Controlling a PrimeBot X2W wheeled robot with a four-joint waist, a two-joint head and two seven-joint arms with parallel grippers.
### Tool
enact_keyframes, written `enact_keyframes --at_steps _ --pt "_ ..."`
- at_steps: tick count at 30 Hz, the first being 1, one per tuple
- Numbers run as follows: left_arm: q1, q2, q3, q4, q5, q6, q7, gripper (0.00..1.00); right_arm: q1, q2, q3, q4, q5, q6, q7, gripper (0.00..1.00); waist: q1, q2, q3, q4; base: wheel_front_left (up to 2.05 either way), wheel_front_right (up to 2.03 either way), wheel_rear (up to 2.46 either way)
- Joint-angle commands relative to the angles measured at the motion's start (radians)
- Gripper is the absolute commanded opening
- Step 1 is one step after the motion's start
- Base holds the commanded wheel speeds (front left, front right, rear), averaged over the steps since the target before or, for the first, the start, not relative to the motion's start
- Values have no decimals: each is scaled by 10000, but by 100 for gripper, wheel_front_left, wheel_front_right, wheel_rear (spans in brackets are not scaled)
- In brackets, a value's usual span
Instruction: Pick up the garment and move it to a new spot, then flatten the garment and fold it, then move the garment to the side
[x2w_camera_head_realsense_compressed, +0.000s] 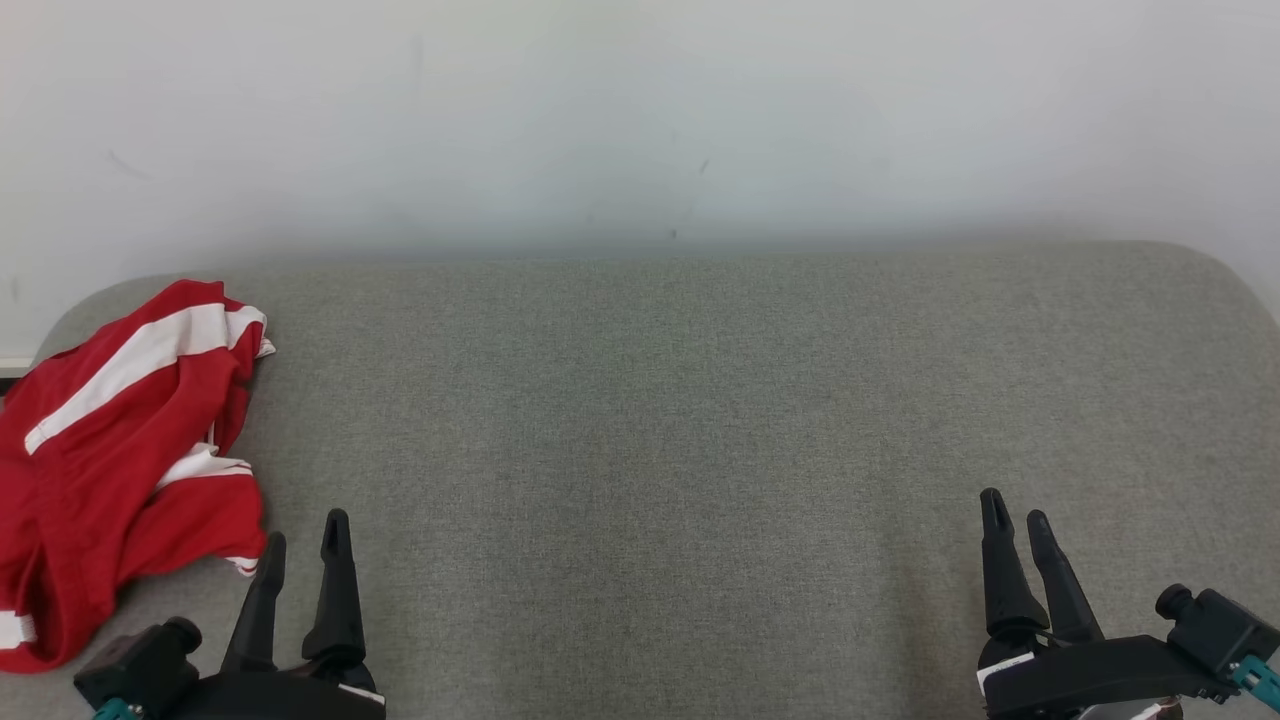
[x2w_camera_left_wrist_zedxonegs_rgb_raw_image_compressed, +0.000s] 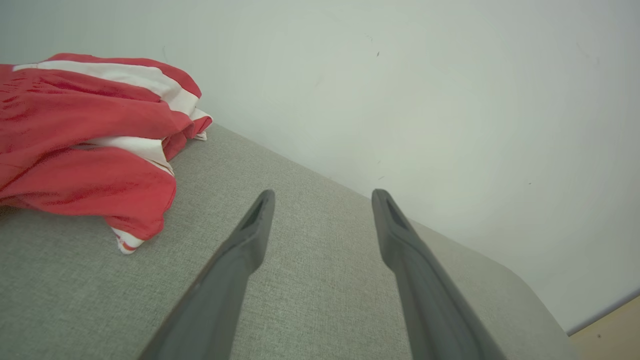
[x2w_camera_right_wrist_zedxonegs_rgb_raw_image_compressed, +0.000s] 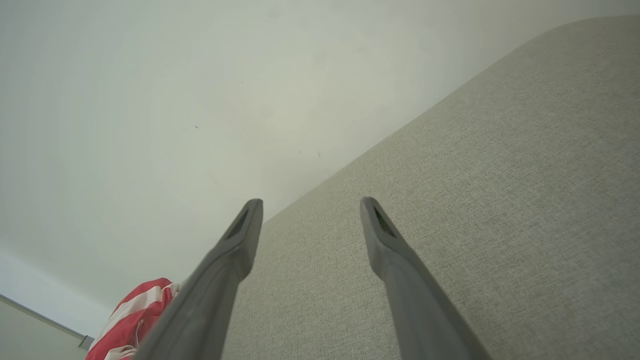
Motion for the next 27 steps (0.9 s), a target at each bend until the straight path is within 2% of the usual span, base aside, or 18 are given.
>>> enact_keyframes --at_steps 1,12,27 --pt "-16 89 -21 -144 252 -2 -95 100 -94 -37 34 -127 -182 35 -92 100 0 0 -2 -1 0 0 0" --pt "36 231 -275 -319 1549 101 -428 100 -47 -42 186 -137 -1670 39 -422 100 0 0 -6 -26 0 0 0" --pt "90 381 -459 -394 2970 165 -797 100 77 -46 338 -226 -3120 44 -801 100 0 0 -27 5 0 0 0"
